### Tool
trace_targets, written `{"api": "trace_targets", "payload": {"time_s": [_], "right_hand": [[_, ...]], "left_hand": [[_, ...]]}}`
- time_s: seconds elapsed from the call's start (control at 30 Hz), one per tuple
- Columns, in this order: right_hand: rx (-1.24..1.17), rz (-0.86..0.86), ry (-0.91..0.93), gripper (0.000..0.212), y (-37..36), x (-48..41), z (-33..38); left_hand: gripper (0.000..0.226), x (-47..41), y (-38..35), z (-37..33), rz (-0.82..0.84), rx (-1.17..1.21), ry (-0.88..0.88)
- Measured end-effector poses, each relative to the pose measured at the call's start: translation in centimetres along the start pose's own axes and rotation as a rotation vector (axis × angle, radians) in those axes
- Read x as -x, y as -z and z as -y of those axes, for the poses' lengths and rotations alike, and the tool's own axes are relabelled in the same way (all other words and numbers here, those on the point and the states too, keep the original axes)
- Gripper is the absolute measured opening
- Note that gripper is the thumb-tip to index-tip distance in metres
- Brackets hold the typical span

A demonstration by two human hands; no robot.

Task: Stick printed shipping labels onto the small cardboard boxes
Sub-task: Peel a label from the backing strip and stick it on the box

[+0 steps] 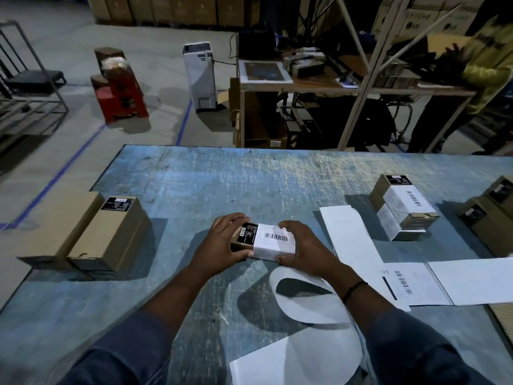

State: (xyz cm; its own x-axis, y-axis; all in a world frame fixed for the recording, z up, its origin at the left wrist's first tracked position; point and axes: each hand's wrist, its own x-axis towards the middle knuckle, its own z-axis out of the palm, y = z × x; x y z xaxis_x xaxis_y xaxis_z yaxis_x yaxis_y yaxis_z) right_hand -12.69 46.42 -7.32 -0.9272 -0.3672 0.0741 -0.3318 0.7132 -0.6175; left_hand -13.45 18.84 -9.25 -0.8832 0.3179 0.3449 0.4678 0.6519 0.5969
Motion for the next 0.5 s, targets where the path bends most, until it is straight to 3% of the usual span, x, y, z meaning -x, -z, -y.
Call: {"api": "trace_targets", "payload": {"time_s": [0.27,0.5], "right_hand": [[0.26,0.103,-0.001,0.101,-0.1,-1.4,0.9],[0.176,-0.203,-0.06,0.084,1.8,0.2,0.6]], "left_hand": [[0.099,-0.1,0.3,-0.8,0.01,0.042,0.029],[0.078,-1.3,-1.0,-2.8,-0.113,0.124,0.017]]}}
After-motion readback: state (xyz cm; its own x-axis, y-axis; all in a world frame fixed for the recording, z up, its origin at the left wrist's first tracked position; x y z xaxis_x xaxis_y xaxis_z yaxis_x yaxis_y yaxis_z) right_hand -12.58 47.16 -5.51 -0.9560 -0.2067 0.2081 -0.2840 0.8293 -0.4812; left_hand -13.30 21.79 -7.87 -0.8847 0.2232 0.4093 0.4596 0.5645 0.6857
